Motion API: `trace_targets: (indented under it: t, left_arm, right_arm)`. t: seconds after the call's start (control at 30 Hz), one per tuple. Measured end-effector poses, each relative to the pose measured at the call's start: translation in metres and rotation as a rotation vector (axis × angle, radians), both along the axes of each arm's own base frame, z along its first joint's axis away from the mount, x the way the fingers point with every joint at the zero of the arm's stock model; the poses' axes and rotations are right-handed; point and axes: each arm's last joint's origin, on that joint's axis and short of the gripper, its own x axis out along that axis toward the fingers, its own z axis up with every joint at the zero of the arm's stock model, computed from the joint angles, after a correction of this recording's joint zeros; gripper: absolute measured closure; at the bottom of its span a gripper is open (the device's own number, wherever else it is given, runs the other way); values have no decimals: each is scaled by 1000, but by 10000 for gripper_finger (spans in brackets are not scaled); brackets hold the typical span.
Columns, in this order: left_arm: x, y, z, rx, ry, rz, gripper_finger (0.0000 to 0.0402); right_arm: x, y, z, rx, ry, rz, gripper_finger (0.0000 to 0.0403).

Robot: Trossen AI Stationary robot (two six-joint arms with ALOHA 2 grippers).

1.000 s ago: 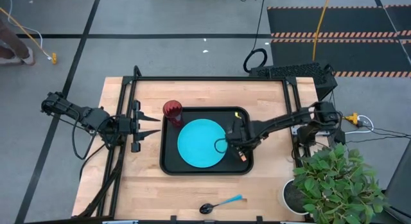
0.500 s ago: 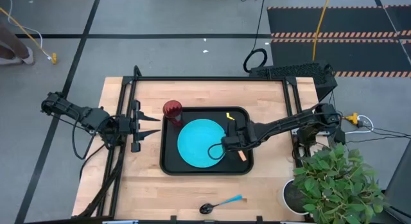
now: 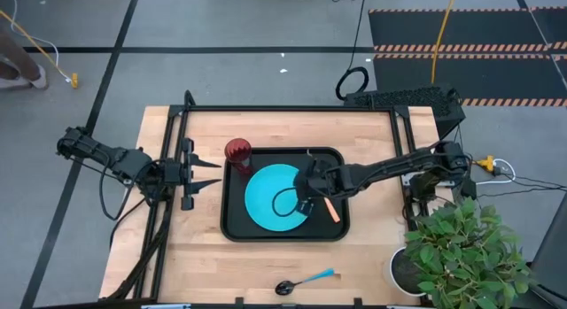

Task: Pick and place plate/cup/fork/spoon on tray
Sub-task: Put the fork on the black food tray

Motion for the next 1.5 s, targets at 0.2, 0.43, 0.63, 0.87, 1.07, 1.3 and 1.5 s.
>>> trace_targets:
  t: [0.2,0.43,0.63,0.87,1.07,1.3,1.5]
  left_arm:
    - [0,0,0,-12,-1,1,241]
    - [0,0,1,-17,-8,1,241]
    - [0,0,1,-12,-8,2,240]
    - [0,0,1,-12,-8,2,240]
    - [0,0,1,-6,-8,2,241]
    - [0,0,1,-5,-8,5,241]
    - [0,0,1,-4,-8,5,240]
  right_arm:
    - [-18,-23,-21,149,232,-362,294]
    - [-13,-21,-48,318,358,-433,294]
    - [-13,-22,-49,312,363,-448,294]
    - [-20,-27,-67,291,356,-454,294]
    - [-23,-31,-78,318,332,-450,294]
    - [-25,-37,-80,328,333,-499,303]
    - [-26,-37,-79,339,328,-529,351]
